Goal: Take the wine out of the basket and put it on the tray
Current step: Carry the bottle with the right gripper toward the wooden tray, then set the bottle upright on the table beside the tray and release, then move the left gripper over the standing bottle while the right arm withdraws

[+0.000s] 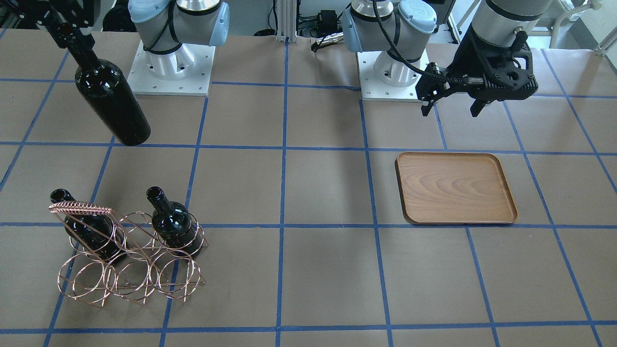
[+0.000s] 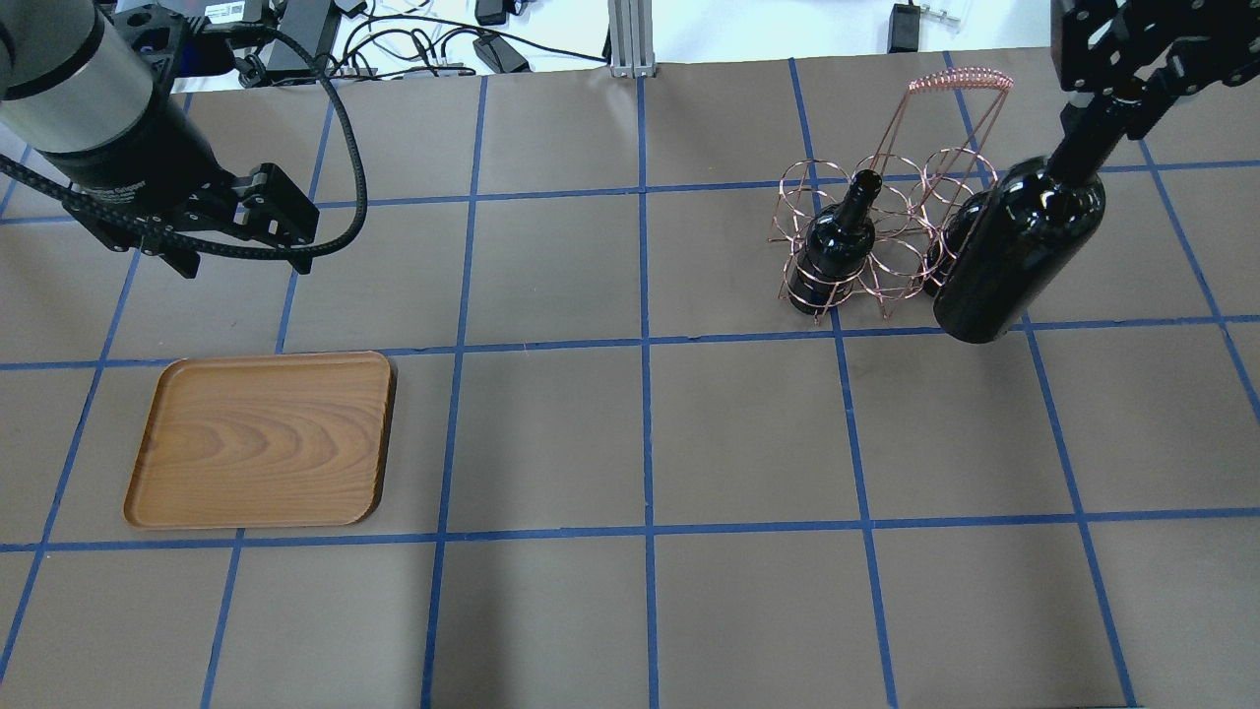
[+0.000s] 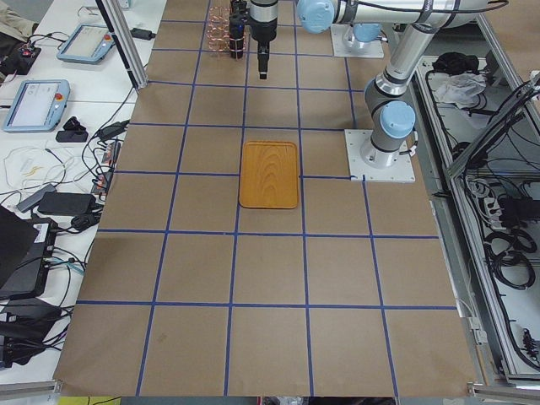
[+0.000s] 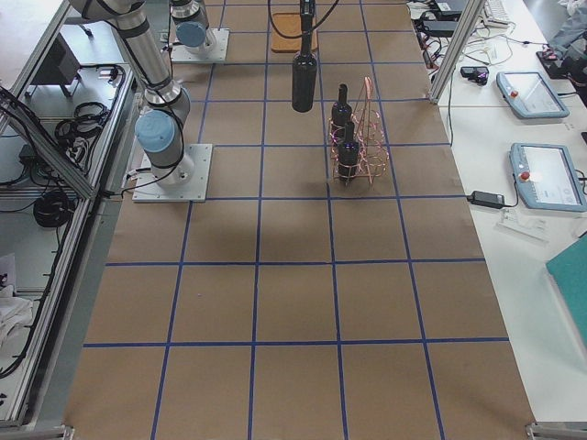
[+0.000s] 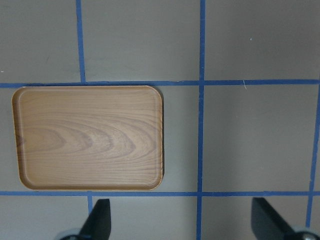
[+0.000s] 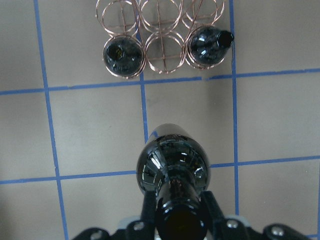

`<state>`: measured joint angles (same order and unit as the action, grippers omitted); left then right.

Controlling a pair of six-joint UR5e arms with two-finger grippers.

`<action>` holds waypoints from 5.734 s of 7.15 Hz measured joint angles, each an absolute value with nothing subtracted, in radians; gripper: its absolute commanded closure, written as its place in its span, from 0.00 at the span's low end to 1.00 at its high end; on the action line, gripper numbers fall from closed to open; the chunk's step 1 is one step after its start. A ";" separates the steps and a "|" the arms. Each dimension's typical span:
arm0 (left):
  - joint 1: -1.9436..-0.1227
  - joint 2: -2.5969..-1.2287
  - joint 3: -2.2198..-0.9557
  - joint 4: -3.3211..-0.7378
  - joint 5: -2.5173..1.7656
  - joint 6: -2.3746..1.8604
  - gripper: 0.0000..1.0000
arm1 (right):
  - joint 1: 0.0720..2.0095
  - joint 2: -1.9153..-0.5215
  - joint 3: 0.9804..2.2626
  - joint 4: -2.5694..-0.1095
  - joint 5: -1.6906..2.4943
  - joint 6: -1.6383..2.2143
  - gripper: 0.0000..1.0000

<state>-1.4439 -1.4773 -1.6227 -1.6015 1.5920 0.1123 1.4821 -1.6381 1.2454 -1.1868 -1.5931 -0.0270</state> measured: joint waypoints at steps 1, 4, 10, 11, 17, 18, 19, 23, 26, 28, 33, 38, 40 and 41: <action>-1.435 -1.478 -1.622 -1.601 1.590 0.112 0.00 | 1.489 -1.663 1.263 -1.156 -1.585 -0.007 0.75; -1.429 -1.475 -1.625 -1.606 1.587 0.112 0.00 | 1.612 -1.697 1.332 -1.160 -1.578 0.191 0.76; -1.422 -1.471 -1.630 -1.606 1.593 0.113 0.00 | 1.942 -1.524 1.382 -1.460 -1.544 0.644 0.76; -1.421 -1.471 -1.630 -1.608 1.594 0.113 0.00 | 1.978 -1.474 1.380 -1.521 -1.545 0.699 0.76; -1.421 -1.471 -1.631 -1.609 1.595 0.113 0.00 | 2.114 -1.270 1.365 -1.749 -1.543 0.912 0.76; -1.421 -1.471 -1.631 -1.610 1.595 0.113 0.00 | 2.132 -1.256 1.359 -1.753 -1.543 0.945 0.76; -1.421 -1.471 -1.631 -1.610 1.595 0.113 0.00 | 2.149 -1.246 1.353 -1.754 -1.543 0.975 0.76; -1.422 -1.472 -1.631 -1.609 1.594 0.113 0.00 | 2.186 -1.239 1.347 -1.759 -1.533 1.080 0.77; -1.418 -1.474 -1.631 -1.605 1.596 0.114 0.00 | 2.215 -1.208 1.337 -1.810 -1.528 1.191 0.76; -1.397 -1.473 -1.631 -1.606 1.606 0.138 0.00 | 2.233 -1.182 1.322 -1.829 -1.528 1.229 0.73; -1.360 -1.470 -1.630 -1.608 1.617 0.190 0.00 | 2.240 -1.175 1.323 -1.827 -1.490 1.250 0.00; -1.352 -1.475 -1.627 -1.653 1.608 0.211 0.00 | 2.101 -1.322 1.332 -1.634 -1.482 1.025 0.00; -1.387 -1.482 -1.628 -1.623 1.530 0.192 0.00 | 1.956 -1.423 1.336 -1.473 -1.488 0.752 0.00; -1.436 -1.486 -1.629 -1.614 1.510 0.157 0.00 | 1.876 -1.466 1.338 -1.397 -1.505 0.610 0.00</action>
